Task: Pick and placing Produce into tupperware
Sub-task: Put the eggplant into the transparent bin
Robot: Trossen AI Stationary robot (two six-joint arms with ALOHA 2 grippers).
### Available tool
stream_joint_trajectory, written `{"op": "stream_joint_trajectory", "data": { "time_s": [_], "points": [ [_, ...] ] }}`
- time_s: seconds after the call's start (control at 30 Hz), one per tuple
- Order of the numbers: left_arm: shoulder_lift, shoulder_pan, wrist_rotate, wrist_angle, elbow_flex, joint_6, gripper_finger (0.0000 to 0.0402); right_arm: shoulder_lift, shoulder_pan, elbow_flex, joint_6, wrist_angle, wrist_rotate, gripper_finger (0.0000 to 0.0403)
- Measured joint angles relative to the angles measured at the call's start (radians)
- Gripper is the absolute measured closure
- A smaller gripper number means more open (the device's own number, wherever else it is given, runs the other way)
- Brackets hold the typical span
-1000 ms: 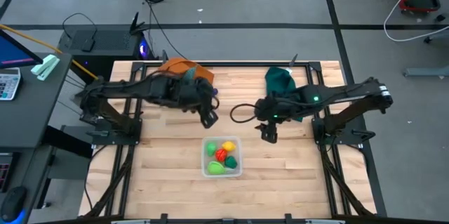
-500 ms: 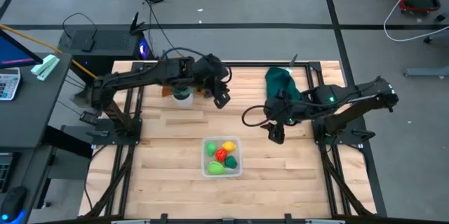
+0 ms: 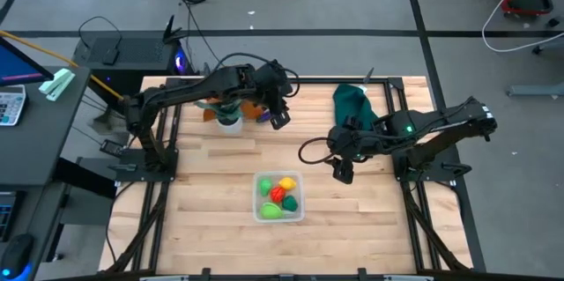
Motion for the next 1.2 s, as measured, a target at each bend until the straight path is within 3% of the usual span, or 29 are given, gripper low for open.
{"op": "stream_joint_trajectory", "data": {
  "time_s": [0.6, 0.77, 1.0, 1.2],
  "points": [
    [0.098, 0.097, 0.032, -0.079, 0.022, 0.157, 0.0294, 0.031, -0.003, 0.000, 0.045, 0.042, -0.001, 0.0133],
    [0.199, 0.098, 0.024, -0.193, 0.185, 0.247, 0.0294, 0.031, -0.003, 0.000, 0.053, 0.051, 0.002, 0.0133],
    [0.367, 0.115, -0.062, -0.386, 0.475, 0.308, 0.0294, 0.031, -0.003, 0.000, 0.093, 0.050, 0.008, 0.0133],
    [0.441, 0.157, -0.065, -0.483, 0.511, 0.283, 0.0294, 0.031, -0.002, 0.000, 0.105, 0.050, 0.008, 0.0133]
  ]
}}
